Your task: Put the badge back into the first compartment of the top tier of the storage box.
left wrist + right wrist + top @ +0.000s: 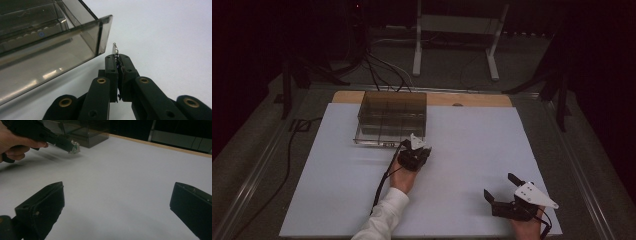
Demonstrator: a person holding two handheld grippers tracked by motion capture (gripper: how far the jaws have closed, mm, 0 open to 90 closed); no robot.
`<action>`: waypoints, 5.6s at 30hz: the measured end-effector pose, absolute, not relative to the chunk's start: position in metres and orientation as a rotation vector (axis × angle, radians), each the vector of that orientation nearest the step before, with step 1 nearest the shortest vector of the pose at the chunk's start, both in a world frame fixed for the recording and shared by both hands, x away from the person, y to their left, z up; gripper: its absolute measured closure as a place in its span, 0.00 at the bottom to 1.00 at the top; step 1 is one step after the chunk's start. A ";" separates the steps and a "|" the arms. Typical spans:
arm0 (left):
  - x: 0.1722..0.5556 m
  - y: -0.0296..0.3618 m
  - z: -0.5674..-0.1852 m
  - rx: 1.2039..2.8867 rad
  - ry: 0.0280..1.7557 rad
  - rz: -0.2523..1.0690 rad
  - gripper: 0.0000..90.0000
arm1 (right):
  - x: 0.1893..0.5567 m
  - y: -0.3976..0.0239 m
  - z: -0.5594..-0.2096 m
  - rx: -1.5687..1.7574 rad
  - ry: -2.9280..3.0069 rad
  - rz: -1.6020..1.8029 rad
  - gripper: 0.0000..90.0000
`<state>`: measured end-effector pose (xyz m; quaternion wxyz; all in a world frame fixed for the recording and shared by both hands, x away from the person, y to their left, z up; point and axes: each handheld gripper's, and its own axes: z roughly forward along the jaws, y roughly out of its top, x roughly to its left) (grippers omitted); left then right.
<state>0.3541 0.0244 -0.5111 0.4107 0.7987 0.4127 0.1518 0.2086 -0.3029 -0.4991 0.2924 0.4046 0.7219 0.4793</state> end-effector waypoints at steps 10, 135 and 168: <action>0.351 0.027 -0.506 2.006 1.027 0.379 0.98 | 0.209 -0.303 -0.499 1.078 1.925 1.276 0.00; 0.335 0.058 -0.453 1.946 0.969 0.334 0.98 | 0.209 -0.301 -0.500 1.077 1.934 1.278 0.00; 0.337 0.067 -0.440 1.911 0.983 0.344 0.98 | 0.209 -0.302 -0.500 1.077 1.934 1.277 0.00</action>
